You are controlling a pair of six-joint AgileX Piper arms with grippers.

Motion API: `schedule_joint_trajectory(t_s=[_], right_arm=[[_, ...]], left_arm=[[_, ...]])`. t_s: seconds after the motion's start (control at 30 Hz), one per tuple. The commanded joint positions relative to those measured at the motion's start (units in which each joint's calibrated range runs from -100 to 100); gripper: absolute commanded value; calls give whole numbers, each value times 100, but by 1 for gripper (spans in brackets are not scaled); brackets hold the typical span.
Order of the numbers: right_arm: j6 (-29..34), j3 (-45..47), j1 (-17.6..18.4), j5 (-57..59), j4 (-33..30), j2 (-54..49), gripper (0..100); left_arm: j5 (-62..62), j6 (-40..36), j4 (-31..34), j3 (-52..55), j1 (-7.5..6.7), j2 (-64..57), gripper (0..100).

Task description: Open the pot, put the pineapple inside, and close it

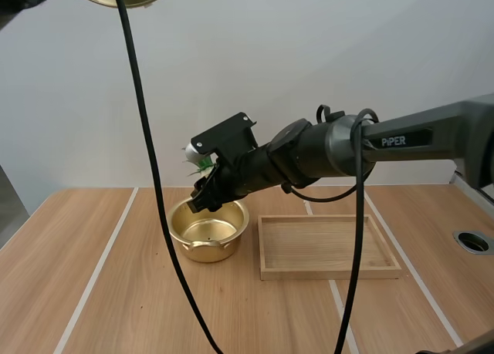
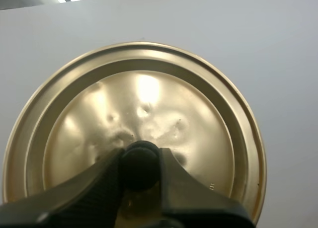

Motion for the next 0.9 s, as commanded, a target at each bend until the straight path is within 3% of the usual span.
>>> schedule_joint_trajectory(t_s=[0.0, 0.53, 0.87], right_arm=[[-238, -37, 6, -135, 185, 127, 0], [-1690, -37, 6, -135, 1725, 988, 0], [-2028, -37, 6, -135, 2265, 1384, 0]], left_arm=[[-121, -59, -88, -32, 6, -38, 0], [-121, -59, -88, -32, 6, -38, 0], [-121, -59, -88, -32, 6, -38, 0]])
